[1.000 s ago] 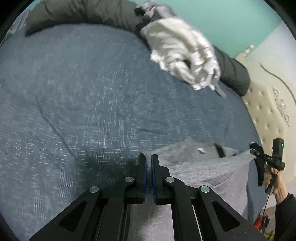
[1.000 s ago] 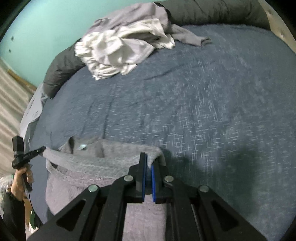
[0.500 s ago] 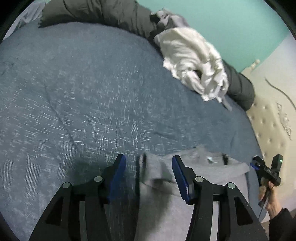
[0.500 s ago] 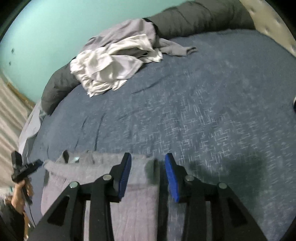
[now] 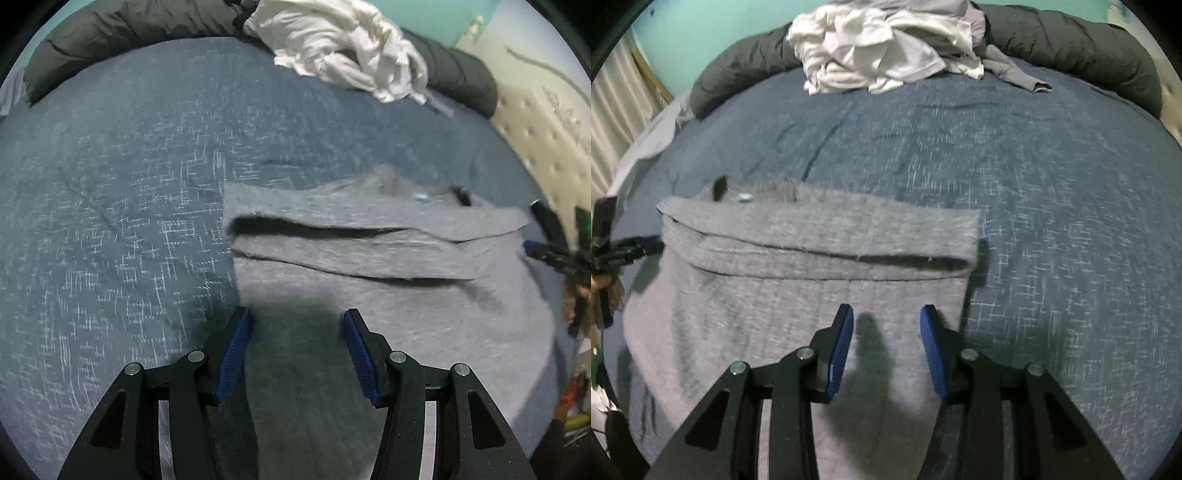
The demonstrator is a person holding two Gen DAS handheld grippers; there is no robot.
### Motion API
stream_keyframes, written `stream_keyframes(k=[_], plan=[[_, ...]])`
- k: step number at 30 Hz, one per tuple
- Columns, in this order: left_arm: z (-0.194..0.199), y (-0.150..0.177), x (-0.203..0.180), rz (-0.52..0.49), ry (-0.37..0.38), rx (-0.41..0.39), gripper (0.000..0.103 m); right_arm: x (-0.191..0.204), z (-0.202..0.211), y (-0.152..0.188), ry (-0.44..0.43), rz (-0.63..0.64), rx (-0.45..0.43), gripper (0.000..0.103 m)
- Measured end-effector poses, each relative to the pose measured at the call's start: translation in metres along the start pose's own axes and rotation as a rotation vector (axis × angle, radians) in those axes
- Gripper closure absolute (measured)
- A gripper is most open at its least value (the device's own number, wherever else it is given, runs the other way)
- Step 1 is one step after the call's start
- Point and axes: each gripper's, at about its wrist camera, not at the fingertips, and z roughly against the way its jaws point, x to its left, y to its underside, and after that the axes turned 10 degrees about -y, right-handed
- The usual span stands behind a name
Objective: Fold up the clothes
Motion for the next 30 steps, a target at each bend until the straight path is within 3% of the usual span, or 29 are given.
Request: stream_keyframes(k=[9,16,20,30], plan=[[-0.018,-0.034,0.013,0.008,-0.028,-0.017,0.047,-0.022,-0.025,-0.038,0.088,0.027,0.003,0.068],[-0.029,-0.071,0.031,0.092,-0.054,-0.032,0.047,-0.047,-0.020,-0.077,0.118,-0.064,-0.088,0.069],[-0.027,-0.074,0.048,0.183,-0.055,-0.063,0.047,-0.061,-0.010,-0.074,0.071,-0.116,-0.137,0.068],[-0.031,-0.065,0.051,0.146,-0.017,-0.053,0.037,-0.072,-0.016,-0.062,-0.009,-0.159,-0.115,0.063]])
